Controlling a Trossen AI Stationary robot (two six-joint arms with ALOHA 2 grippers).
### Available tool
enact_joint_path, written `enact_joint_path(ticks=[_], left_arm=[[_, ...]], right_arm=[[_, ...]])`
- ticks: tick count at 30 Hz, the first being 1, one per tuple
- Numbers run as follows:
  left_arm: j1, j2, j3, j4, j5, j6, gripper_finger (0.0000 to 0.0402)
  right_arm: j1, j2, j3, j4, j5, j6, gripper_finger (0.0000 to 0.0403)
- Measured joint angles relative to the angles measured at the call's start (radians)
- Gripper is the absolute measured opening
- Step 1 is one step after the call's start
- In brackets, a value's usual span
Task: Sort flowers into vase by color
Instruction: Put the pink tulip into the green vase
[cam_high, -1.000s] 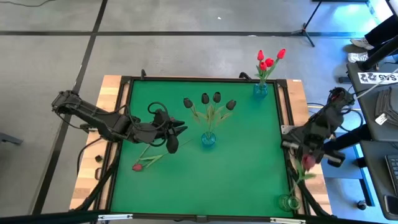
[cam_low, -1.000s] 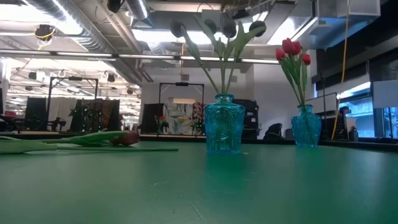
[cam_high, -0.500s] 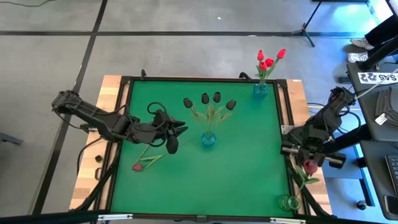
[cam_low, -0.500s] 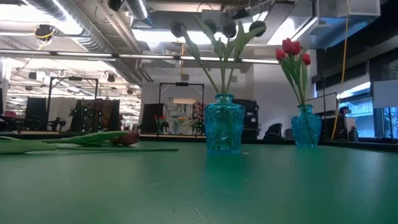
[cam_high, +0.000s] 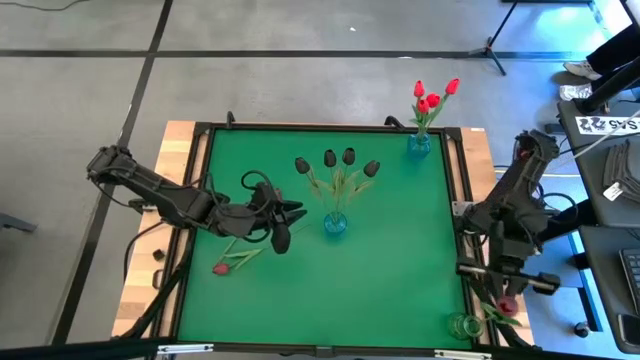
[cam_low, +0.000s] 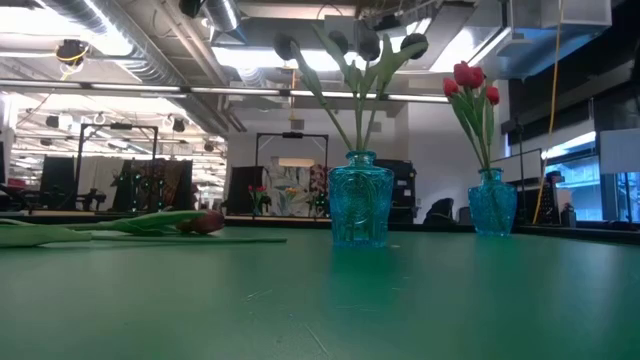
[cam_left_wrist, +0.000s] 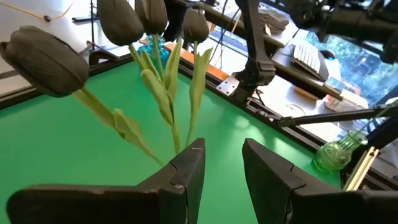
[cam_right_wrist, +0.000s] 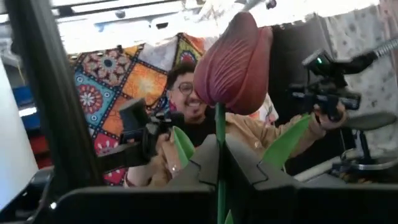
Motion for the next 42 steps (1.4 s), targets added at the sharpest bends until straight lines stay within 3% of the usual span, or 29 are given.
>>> enact_joint_path(ticks=[8, 19, 27, 33, 37, 42], left_arm=[[0.013, 0.011, 0.000, 0.033, -0.025, -0.001, 0.0105], [0.012, 0.015, 0.000, 0.060, -0.025, 0.002, 0.0105], [0.012, 0.031, 0.000, 0.055, -0.019, 0.031, 0.0105], [0.012, 0.041, 0.001, 0.037, 0.005, -0.012, 0.0105], [0.007, 0.060, 0.000, -0.008, 0.016, -0.059, 0.0105], [-0.001, 0.077, 0.000, -0.020, 0.013, -0.076, 0.0105]], right_arm=[[0.142, 0.023, 0.000, -0.006, 0.080, -0.172, 0.0012], [0.191, 0.089, 0.001, -0.087, 0.188, -0.227, 0.0012], [0.191, 0.128, 0.001, -0.108, 0.093, -0.228, 0.0012], [0.191, 0.129, 0.001, -0.119, 0.109, -0.227, 0.0014], [0.191, 0.129, 0.001, -0.150, 0.161, -0.227, 0.0045], [0.190, 0.117, 0.002, -0.211, 0.157, -0.192, 0.0124]])
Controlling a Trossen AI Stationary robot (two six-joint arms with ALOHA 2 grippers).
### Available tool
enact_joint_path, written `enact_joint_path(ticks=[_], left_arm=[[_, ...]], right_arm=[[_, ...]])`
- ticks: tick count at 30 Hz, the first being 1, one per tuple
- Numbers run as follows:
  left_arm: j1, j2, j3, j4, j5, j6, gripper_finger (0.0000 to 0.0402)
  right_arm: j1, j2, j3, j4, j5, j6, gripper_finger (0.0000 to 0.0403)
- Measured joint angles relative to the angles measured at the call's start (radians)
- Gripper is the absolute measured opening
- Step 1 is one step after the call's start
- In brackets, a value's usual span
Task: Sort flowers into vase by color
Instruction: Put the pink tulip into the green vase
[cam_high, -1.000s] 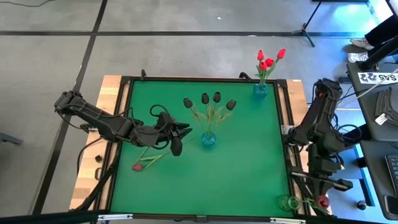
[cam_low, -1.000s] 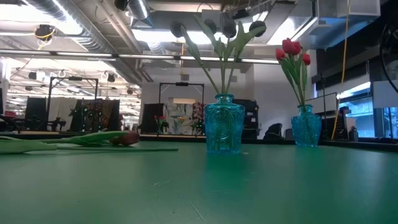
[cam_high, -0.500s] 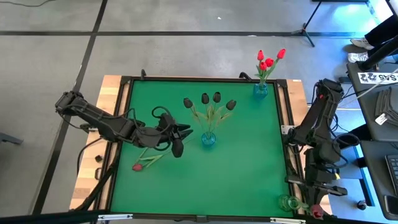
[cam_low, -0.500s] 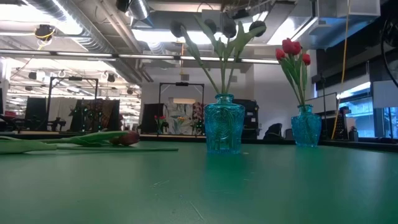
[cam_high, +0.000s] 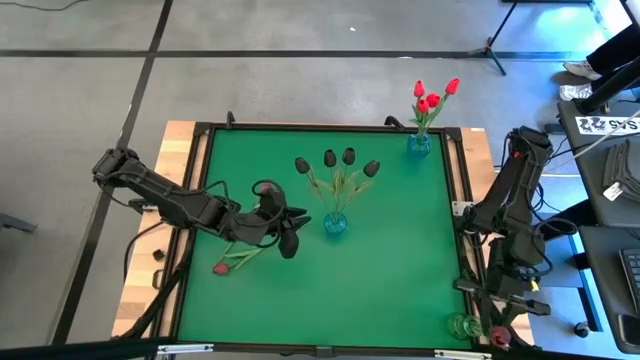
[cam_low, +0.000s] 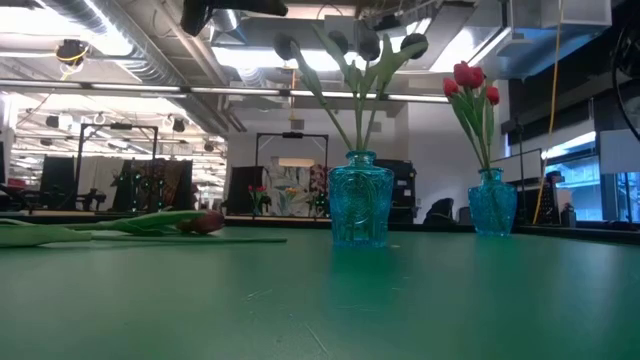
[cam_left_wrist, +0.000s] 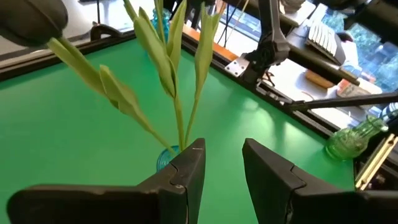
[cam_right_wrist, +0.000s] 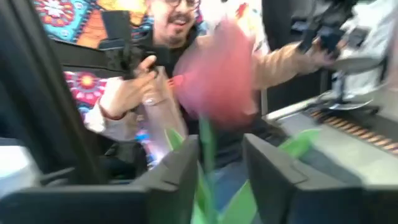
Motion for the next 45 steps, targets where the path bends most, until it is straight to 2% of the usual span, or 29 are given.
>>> enact_joint_path(ticks=[6, 11, 14, 20, 23, 30, 37, 42, 45], left_arm=[[-0.024, -0.002, 0.000, 0.001, 0.005, -0.003, 0.0105], [-0.043, -0.003, 0.000, -0.081, 0.071, -0.057, 0.0105], [-0.051, -0.003, 0.000, -0.186, 0.094, -0.155, 0.0105], [-0.051, -0.003, 0.000, -0.453, 0.115, -0.398, 0.0105], [-0.051, -0.003, 0.000, -0.570, 0.115, -0.491, 0.0105], [-0.051, 0.027, 0.000, -0.758, 0.122, -0.659, 0.0106], [0.018, 0.188, -0.001, -0.931, 0.223, -0.728, 0.0129], [0.129, 0.268, -0.009, -0.913, 0.243, -0.656, 0.0162], [0.212, 0.267, -0.071, -0.817, 0.285, -0.591, 0.0176]], right_arm=[[0.000, -0.066, 0.000, -0.104, -0.129, 0.146, 0.0207], [0.000, -0.137, 0.000, -0.228, -0.140, 0.277, 0.0233], [0.000, -0.180, 0.000, -0.323, -0.094, 0.342, 0.0231], [0.000, -0.258, 0.000, -0.477, 0.084, 0.388, 0.0219], [0.000, -0.286, 0.000, -0.501, 0.168, 0.388, 0.0217], [0.000, -0.323, 0.000, -0.504, 0.275, 0.387, 0.0217], [0.000, -0.322, 0.000, -0.498, 0.332, 0.390, 0.0217], [0.000, -0.322, 0.000, -0.493, 0.369, 0.420, 0.0217], [0.000, -0.322, 0.000, -0.494, 0.382, 0.445, 0.0217]])
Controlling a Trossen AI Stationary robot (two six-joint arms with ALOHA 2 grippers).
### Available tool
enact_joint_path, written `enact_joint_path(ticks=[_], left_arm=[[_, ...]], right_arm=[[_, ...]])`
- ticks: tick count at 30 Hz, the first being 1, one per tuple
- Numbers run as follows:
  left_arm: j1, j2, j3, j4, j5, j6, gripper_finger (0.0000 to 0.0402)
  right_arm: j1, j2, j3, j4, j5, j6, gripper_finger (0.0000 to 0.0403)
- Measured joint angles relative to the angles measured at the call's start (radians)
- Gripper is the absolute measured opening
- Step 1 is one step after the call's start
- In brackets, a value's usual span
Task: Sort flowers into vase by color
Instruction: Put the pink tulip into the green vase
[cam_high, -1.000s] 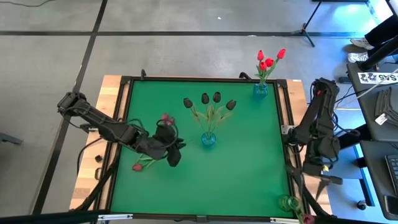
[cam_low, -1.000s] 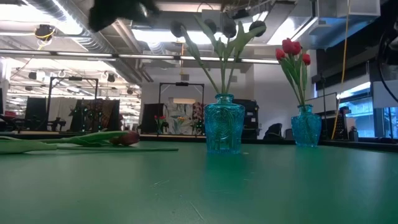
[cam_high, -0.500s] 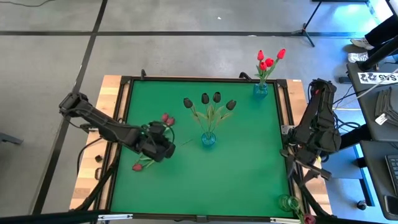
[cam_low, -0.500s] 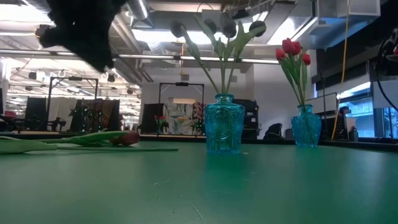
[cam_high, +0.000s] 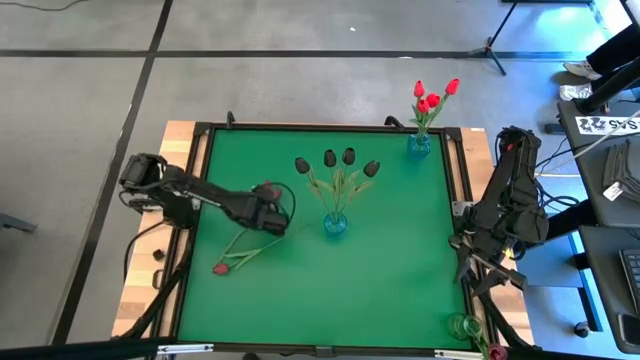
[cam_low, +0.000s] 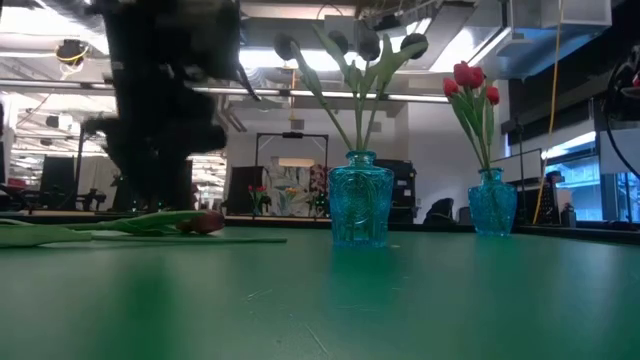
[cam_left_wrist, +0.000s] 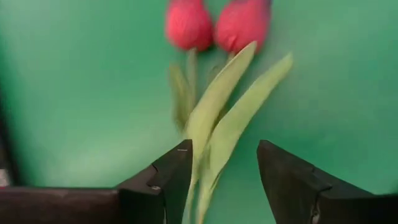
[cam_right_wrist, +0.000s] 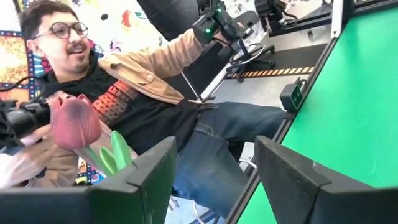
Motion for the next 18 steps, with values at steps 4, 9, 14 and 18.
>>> enact_joint_path(ticks=[4, 9, 14, 18], left_arm=[[0.068, -0.011, -0.100, 0.175, 0.022, 0.053, 0.0180], [0.108, -0.011, -0.203, 0.214, -0.019, -0.019, 0.0179], [0.070, -0.016, -0.255, 0.310, -0.058, -0.001, 0.0179], [0.004, -0.013, -0.247, 0.355, -0.060, 0.001, 0.0165]], right_arm=[[0.000, 0.000, 0.000, 0.000, 0.002, 0.005, 0.0217], [0.000, 0.003, 0.000, -0.001, 0.003, 0.005, 0.0217], [0.000, 0.004, 0.000, -0.001, 0.003, 0.005, 0.0217], [0.000, 0.003, 0.000, -0.001, 0.004, 0.005, 0.0217]])
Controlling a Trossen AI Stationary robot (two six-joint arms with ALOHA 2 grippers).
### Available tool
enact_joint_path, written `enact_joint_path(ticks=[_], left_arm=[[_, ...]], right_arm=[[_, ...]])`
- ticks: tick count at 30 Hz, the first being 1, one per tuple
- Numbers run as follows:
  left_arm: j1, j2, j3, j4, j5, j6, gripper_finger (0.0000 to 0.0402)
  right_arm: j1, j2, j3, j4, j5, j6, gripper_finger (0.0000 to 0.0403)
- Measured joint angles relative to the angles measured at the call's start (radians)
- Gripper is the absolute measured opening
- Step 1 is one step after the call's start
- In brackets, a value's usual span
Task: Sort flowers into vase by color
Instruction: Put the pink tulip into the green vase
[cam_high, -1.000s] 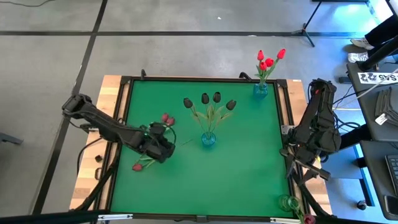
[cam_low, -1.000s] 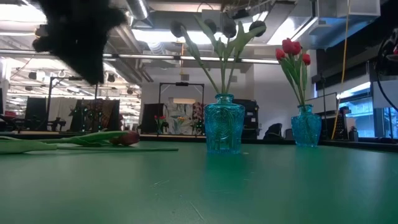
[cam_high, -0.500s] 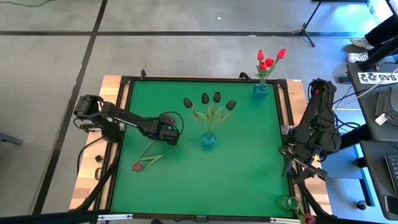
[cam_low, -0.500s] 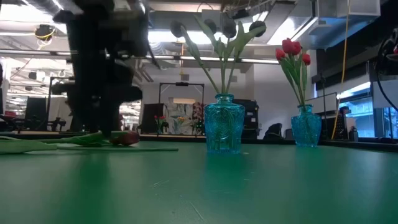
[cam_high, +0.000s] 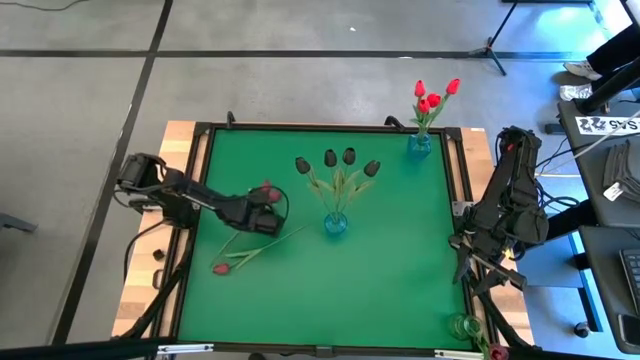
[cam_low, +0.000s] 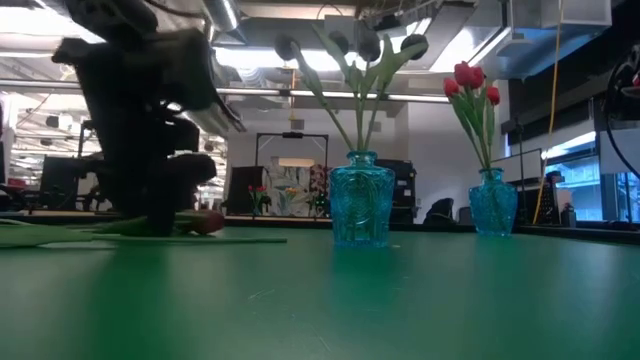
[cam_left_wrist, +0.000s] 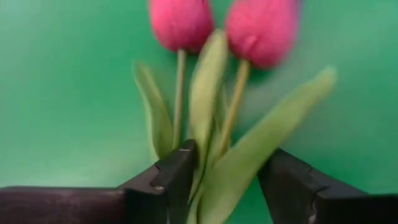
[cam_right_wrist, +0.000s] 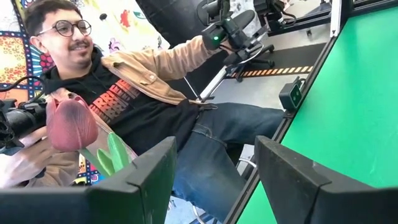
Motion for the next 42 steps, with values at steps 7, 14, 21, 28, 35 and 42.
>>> enact_joint_path(ticks=[7, 14, 21, 28, 35, 42], left_arm=[[-0.175, 0.003, 0.029, 0.019, 0.063, 0.002, 0.0051], [-0.321, 0.005, 0.098, 0.134, 0.065, 0.043, 0.0017], [-0.367, 0.005, 0.135, 0.350, 0.018, 0.195, 0.0017], [-0.363, 0.053, 0.137, 0.718, 0.052, 0.417, 0.0015], [-0.310, 0.198, 0.180, 0.853, 0.044, 0.494, 0.0050], [-0.284, 0.379, 0.388, 0.855, 0.063, 0.717, 0.0097]], right_arm=[[0.000, -0.001, 0.000, 0.006, 0.001, 0.022, 0.0217], [0.000, -0.003, 0.000, 0.029, 0.005, 0.015, 0.0217], [0.000, -0.010, 0.000, 0.053, 0.033, -0.013, 0.0217], [0.000, -0.010, 0.000, 0.051, 0.034, -0.018, 0.0217], [0.000, -0.010, 0.000, 0.051, 0.060, -0.039, 0.0217], [0.000, -0.010, 0.000, 0.051, 0.060, -0.039, 0.0217]])
